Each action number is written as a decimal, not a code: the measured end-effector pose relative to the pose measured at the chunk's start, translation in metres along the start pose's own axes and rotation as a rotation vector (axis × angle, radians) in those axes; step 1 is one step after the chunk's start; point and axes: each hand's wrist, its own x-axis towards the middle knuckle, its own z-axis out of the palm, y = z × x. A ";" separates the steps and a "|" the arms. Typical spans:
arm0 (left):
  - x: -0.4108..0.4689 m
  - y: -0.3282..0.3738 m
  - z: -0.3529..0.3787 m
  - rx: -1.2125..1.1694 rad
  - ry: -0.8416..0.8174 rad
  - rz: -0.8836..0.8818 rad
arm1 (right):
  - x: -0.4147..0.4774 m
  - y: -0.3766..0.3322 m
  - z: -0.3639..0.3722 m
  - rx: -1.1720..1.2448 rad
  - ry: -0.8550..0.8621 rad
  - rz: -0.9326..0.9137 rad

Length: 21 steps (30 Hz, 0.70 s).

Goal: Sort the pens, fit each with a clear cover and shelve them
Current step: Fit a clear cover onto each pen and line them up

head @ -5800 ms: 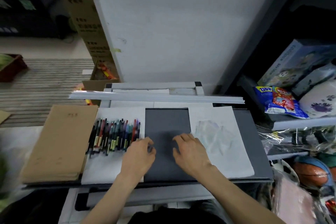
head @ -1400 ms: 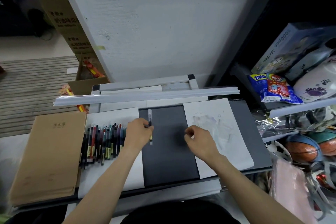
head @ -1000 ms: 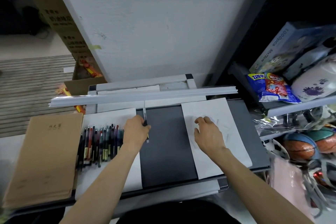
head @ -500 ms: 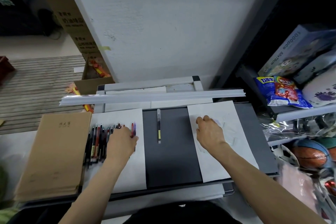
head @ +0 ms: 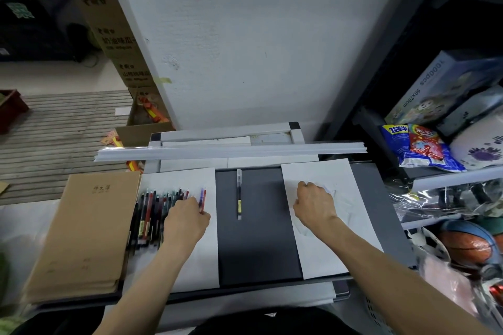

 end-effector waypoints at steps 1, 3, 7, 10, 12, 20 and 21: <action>-0.002 -0.002 -0.001 -0.018 0.001 -0.004 | 0.000 0.001 -0.001 0.007 0.000 0.007; -0.009 -0.003 -0.002 -0.061 0.012 -0.006 | -0.001 0.003 -0.003 0.017 0.007 0.016; -0.025 -0.003 -0.005 -0.183 0.035 -0.011 | -0.002 0.004 -0.006 0.033 0.004 0.019; -0.033 -0.001 -0.006 -0.244 0.037 -0.006 | -0.005 0.004 -0.008 0.032 0.006 0.012; -0.038 0.002 -0.007 -0.272 0.034 0.007 | -0.005 0.004 -0.010 0.008 0.005 -0.008; -0.053 0.012 -0.003 -0.460 -0.025 0.011 | -0.008 0.006 -0.020 -0.002 0.008 -0.009; -0.055 0.013 -0.004 -0.506 -0.049 0.012 | -0.008 0.007 -0.021 0.008 0.017 0.003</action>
